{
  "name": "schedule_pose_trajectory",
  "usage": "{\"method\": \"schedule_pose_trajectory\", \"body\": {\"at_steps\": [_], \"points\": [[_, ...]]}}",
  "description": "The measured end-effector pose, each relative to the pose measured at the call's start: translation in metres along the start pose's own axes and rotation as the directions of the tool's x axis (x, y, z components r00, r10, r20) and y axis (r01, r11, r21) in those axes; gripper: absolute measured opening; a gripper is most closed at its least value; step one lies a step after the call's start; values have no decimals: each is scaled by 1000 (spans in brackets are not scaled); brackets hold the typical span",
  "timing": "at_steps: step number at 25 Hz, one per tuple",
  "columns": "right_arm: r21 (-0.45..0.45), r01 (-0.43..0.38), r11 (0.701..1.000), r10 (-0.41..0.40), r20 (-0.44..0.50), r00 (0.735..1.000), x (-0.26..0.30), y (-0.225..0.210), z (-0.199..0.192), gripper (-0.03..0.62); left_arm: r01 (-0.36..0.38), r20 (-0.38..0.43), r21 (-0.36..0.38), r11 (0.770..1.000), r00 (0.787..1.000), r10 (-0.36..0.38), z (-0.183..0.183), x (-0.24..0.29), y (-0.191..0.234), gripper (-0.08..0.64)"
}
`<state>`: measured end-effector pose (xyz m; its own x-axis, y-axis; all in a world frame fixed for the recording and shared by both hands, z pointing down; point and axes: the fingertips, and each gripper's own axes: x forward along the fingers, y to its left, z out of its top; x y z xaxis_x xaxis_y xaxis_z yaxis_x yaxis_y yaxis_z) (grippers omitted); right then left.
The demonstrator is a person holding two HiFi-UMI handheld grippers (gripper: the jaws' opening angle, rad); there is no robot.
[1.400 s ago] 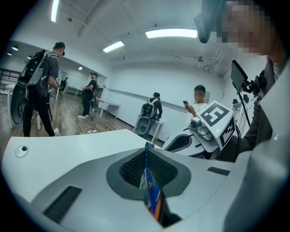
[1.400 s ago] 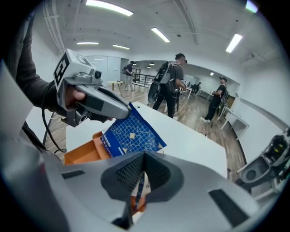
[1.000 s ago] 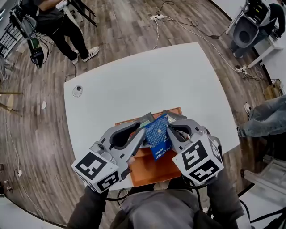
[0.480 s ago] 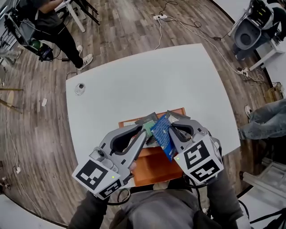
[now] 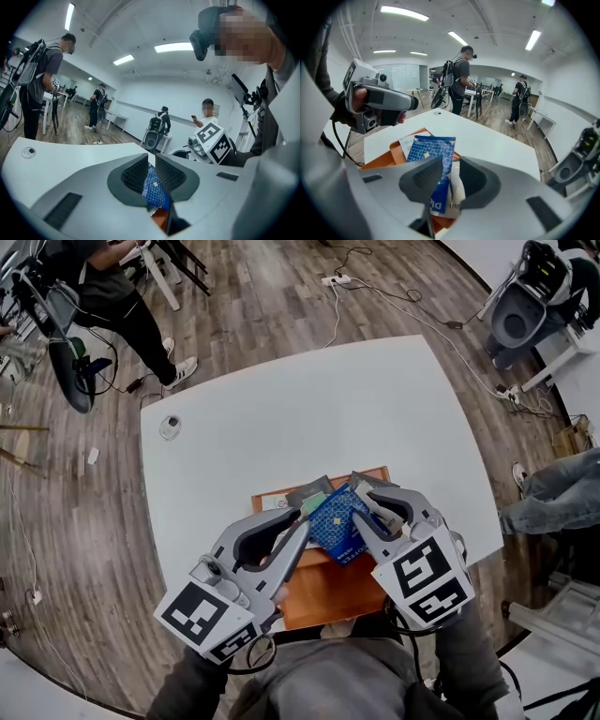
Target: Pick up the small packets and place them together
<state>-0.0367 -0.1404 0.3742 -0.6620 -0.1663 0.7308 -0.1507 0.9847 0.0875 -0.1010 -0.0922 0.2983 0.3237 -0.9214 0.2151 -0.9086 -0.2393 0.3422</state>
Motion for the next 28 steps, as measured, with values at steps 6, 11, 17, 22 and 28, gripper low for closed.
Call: {"method": "schedule_pose_trajectory", "body": {"at_steps": [6, 11, 17, 22, 28], "points": [[14, 35, 999, -35, 48, 998, -11, -3, 5, 107, -14, 13, 1, 1000, 1000, 13, 2, -7, -1, 49], [10, 44, 999, -44, 55, 997, -11, -1, 1, 107, -15, 14, 6, 1000, 1000, 15, -1, -9, -5, 49], [4, 62, 998, -62, 46, 997, -10, 3, -9, 110, -18, 15, 9, 1000, 1000, 18, -9, -15, -12, 49], [-9, 124, 992, -123, 54, 991, -27, -11, -7, 110, -28, 17, 10, 1000, 999, 28, -7, -21, -11, 49], [17, 148, 989, -149, 62, 987, -50, -11, -25, 110, -37, 1, -9, 999, 999, 37, -25, -34, -19, 49]]}}
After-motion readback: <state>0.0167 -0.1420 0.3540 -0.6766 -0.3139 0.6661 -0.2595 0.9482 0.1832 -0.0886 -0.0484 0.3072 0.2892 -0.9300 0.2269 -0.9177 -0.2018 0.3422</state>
